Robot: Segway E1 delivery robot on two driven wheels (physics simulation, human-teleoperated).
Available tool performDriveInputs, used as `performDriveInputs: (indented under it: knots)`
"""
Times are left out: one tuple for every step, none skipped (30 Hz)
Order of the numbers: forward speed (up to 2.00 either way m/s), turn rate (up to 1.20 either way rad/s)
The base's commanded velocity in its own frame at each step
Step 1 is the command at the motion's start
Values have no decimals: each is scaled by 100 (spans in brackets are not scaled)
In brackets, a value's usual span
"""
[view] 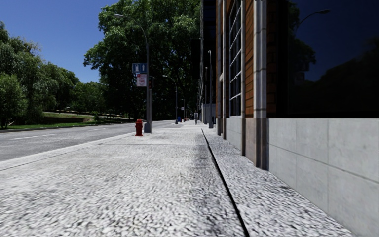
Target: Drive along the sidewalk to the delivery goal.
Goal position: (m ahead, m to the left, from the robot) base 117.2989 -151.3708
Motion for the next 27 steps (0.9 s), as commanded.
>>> performDriveInputs:
  knots:
    - [200, 0]
    - [200, 0]
    - [200, 0]
    - [200, 0]
    - [200, 0]
    - [200, 0]
    - [200, 0]
    - [200, 0]
    - [200, 0]
    - [200, 0]
    - [200, 0]
    - [200, 0]
    - [200, 0]
    - [200, 0]
    - [200, 0]
    - [200, 0]
    - [200, 0]
    - [200, 0]
    - [200, 0]
    - [200, 0]
    - [200, 0]
    - [200, 0]
    - [200, 0]
    - [200, 0]
    - [200, 0]
    - [200, 0]
    - [200, 0]
